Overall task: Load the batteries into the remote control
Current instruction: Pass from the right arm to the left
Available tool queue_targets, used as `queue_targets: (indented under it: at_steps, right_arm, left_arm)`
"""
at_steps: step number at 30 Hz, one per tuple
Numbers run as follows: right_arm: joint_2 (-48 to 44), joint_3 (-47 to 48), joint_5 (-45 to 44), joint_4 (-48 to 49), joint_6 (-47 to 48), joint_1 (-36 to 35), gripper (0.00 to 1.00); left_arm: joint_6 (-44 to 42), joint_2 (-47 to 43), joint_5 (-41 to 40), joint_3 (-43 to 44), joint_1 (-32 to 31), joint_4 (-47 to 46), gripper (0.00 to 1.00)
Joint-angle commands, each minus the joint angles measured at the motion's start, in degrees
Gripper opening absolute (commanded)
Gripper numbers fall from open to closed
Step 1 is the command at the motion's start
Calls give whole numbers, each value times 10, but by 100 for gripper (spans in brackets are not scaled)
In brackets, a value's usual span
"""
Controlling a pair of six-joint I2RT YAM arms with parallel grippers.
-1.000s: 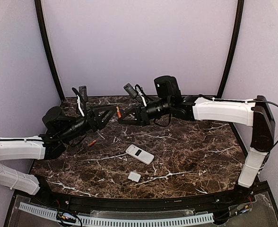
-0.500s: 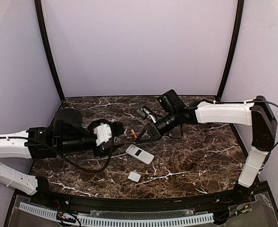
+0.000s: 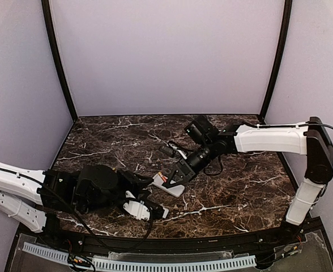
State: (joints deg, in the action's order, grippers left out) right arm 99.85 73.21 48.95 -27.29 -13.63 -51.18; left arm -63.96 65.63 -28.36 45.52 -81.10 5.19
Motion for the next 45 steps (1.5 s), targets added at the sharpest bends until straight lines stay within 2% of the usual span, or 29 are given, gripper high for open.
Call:
queue_targets:
  at_steps: [1,11,18,30,39,45]
  right_arm:
    - [-12,14,6,-18,-12,-19,0]
    - [-6,14,-4,-2,-16,-57,0]
    - [1,15,3,10,-20,-73,0]
    - [1,18,10,16,-24,-76,0]
    - [3,17,16,14,-21,-77,0]
    - [1,18,18,11,-18,-77,0]
  left_arm:
    - [-102,16,-55,-18,-11,-43,43]
    - [-207,38,-75,-68,-26,-171,36]
    - [-214,55,-65,-64,-26,-170,31]
    - [-230,74,-53,-54,-26,-158,18]
    - [-221,83,-56,-51,-27,-158,16]
    - [-212,82,-59,-48,-27,-152,4]
